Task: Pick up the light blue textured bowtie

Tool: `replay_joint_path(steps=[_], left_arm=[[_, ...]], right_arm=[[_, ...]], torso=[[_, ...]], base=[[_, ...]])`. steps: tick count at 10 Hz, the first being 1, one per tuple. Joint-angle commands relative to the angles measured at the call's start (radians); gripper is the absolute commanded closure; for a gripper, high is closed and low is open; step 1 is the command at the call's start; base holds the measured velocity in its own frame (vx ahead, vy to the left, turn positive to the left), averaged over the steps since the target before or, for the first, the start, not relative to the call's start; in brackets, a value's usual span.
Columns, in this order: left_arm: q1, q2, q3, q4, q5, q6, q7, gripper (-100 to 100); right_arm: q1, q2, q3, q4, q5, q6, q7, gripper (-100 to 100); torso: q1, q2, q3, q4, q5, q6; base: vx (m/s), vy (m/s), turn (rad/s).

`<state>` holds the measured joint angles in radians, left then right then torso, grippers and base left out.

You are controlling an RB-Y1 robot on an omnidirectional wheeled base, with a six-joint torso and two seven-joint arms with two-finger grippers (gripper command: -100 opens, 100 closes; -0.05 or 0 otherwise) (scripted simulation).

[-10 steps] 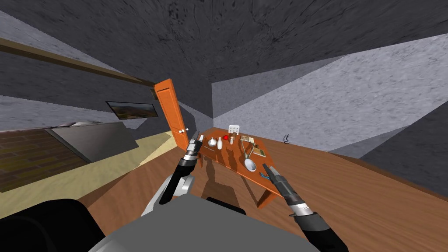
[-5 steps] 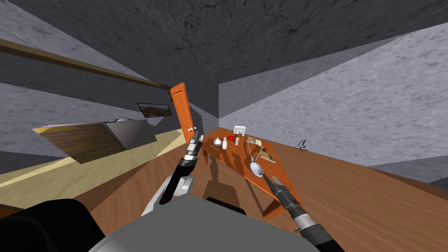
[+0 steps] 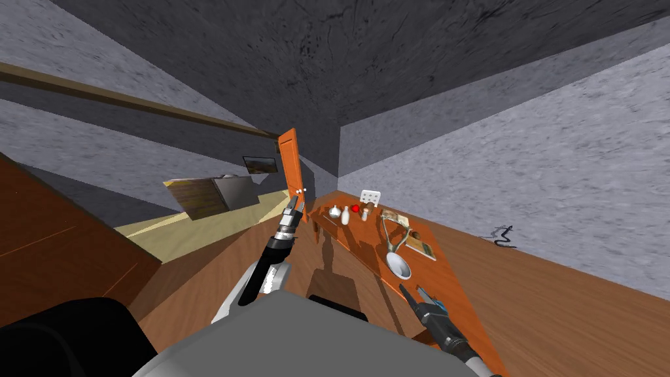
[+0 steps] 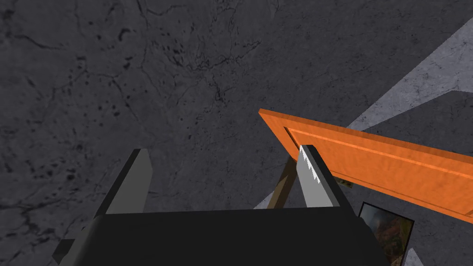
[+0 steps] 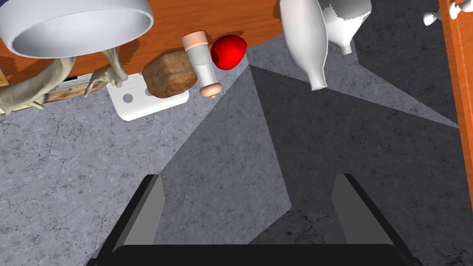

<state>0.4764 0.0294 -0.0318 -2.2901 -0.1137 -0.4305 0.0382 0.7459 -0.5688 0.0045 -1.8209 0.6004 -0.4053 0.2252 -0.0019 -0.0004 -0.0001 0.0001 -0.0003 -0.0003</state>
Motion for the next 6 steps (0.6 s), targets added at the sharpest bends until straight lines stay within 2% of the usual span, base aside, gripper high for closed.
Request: replay_joint_path(steps=[1, 3, 4, 5, 6], left_arm=[[0.0, 0.0, 0.0, 0.0, 0.0, 0.0, 0.0, 0], [0.0, 0.0, 0.0, 0.0, 0.0, 0.0, 0.0, 0], [0.0, 0.0, 0.0, 0.0, 0.0, 0.0, 0.0, 0], [0.0, 0.0, 0.0, 0.0, 0.0, 0.0, 0.0, 0], [0.0, 0.0, 0.0, 0.0, 0.0, 0.0, 0.0, 0]], right_arm=[[0.011, -0.016, -0.006, 0.035, 0.016, -0.005, -0.001, -100], [0.048, -0.05, 0.004, 0.133, 0.085, 0.0, 0.012, -100], [0.048, -0.05, 0.004, 0.133, 0.101, 0.0, 0.012, -100], [0.067, -0.069, 0.009, 0.18, 0.137, 0.003, 0.019, -100], [0.067, -0.069, 0.009, 0.182, 0.144, 0.003, 0.019, -100]], torso=[[0.0, 0.0, 0.0, 0.0, 0.0, 0.0], [0.0, 0.0, 0.0, 0.0, 0.0, 0.0], [-0.001, 0.0, 0.0, 0.0, 0.0, 0.0], [-0.001, 0.0, 0.0, 0.0, 0.0, 0.001], [-0.001, 0.0, 0.0, 0.0, 0.0, 0.001]], base=[[0.004, -0.011, 0.163], [0.007, -0.011, 0.372], [0.006, -0.019, 0.291], [0.006, -0.013, 0.368], [0.006, -0.015, 0.197]])
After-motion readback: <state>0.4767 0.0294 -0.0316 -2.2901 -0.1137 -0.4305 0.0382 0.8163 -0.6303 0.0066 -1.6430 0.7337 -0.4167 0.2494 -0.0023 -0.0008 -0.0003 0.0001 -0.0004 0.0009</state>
